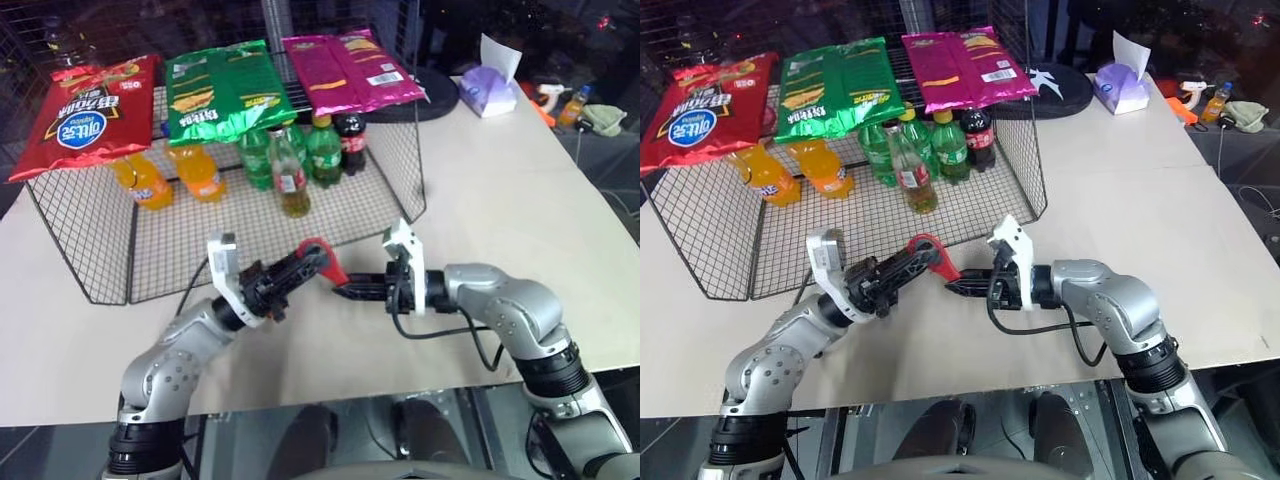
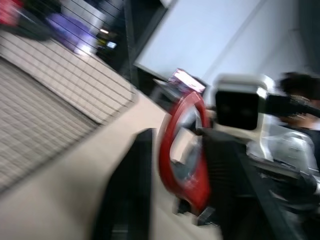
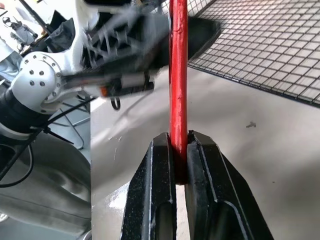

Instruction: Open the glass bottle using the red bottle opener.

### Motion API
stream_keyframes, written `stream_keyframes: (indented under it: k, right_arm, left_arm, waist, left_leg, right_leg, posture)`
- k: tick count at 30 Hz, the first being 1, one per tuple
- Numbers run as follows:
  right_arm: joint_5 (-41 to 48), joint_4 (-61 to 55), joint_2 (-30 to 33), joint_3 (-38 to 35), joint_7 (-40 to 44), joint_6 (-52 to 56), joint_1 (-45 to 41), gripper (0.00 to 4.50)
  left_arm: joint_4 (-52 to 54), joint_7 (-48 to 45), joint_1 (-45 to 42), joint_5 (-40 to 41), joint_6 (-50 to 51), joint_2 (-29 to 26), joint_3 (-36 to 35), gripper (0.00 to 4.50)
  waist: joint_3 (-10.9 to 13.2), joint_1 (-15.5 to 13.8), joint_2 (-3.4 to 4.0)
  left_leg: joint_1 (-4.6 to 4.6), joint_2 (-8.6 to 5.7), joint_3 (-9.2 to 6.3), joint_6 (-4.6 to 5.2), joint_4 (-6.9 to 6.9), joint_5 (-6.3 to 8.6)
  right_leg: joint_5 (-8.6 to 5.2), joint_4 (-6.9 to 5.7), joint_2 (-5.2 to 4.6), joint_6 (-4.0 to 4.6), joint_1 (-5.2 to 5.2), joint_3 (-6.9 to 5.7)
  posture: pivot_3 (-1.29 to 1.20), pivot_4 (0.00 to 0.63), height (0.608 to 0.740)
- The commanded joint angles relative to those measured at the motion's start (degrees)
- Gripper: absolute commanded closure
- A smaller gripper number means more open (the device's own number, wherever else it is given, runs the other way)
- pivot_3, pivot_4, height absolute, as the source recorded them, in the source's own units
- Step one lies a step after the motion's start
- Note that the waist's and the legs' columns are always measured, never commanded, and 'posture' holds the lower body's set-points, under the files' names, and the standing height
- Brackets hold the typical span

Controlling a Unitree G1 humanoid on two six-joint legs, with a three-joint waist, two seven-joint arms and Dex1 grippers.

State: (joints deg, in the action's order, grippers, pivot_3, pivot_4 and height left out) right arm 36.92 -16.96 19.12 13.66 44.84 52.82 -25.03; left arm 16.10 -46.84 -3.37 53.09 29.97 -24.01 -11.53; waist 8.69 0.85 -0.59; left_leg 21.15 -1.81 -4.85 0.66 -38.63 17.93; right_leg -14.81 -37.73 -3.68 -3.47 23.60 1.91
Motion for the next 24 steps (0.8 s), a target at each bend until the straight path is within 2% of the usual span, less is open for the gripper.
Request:
stream_keyframes:
  k: [1,3,4,8,13,19,24]
  right_arm:
    - [-1.0,0.7,-0.4,-3.7,-2.4,-3.4,0.5,4.48]
    - [-3.4,1.9,-0.5,-5.0,-4.6,-6.5,1.0,4.48]
    - [-4.6,2.5,-1.1,-6.0,-6.3,-8.6,1.5,4.48]
    - [-6.7,3.9,-3.4,-8.1,-9.6,-13.1,2.4,4.48]
    - [-7.6,4.0,-5.4,-7.6,-10.7,-14.7,2.4,4.48]
    - [-7.9,3.3,-6.2,-6.7,-10.6,-14.9,2.7,4.48]
    - [-8.2,2.5,-6.6,-6.6,-11.2,-15.2,3.1,4.48]
  left_arm:
    - [-0.2,0.8,-0.8,-1.9,-3.5,-0.2,-2.6,1.17]
    - [-0.2,1.4,-1.5,-2.9,-5.6,0.0,-4.1,0.28]
    - [-0.4,2.0,-2.1,-4.6,-7.5,0.1,-4.5,0.01]
    - [-7.0,9.8,-7.5,-20.5,-23.2,2.4,-4.6,0.01]
    - [-21.4,14.5,-17.7,-33.2,-36.4,4.1,-1.4,0.01]
    - [-39.9,16.0,-27.8,-41.0,-47.5,4.6,1.6,0.01]
    - [-53.7,15.1,-35.6,-42.8,-52.9,5.9,2.8,0.01]
  waist:
    - [0.0,0.0,0.0]
    - [0.0,0.0,0.0]
    - [0.0,-0.1,0.0]
    - [0.0,-0.2,-0.01]
    - [0.0,-0.1,-0.02]
    - [0.0,0.0,-0.03]
    - [0.0,0.2,-0.03]
  left_leg:
    - [0.01,-0.02,0.0,0.0,0.0,0.0]
    - [0.02,-0.03,0.0,0.0,0.0,0.0]
    - [0.02,-0.03,0.0,0.0,0.0,0.0]
    - [0.04,-0.04,-0.02,-0.01,0.0,-0.01]
    - [0.07,-0.07,-0.02,-0.02,-0.01,-0.01]
    - [0.16,-0.17,-0.05,-0.01,-0.02,-0.02]
    - [0.27,-0.28,-0.12,-0.01,-0.06,-0.02]
  right_leg:
    - [0.0,0.01,0.0,0.0,0.0,0.0]
    - [0.0,0.02,0.01,-0.01,0.0,0.0]
    - [0.0,0.02,0.01,-0.01,0.0,0.0]
    - [0.0,0.02,0.02,0.0,0.01,-0.06]
    - [0.01,0.03,0.03,-0.01,0.03,-0.06]
    - [0.01,0.03,0.02,-0.02,0.1,-0.11]
    - [0.01,0.0,0.02,-0.02,0.18,-0.2]
  posture:
    - [0.0,0.15,0.74]
    - [0.0,0.15,0.74]
    - [0.0,0.15,0.74]
    - [0.0,0.15,0.74]
    - [0.0,0.15,0.74]
    - [0.0,0.15,0.74]
    - [0.0,0.15,0.74]
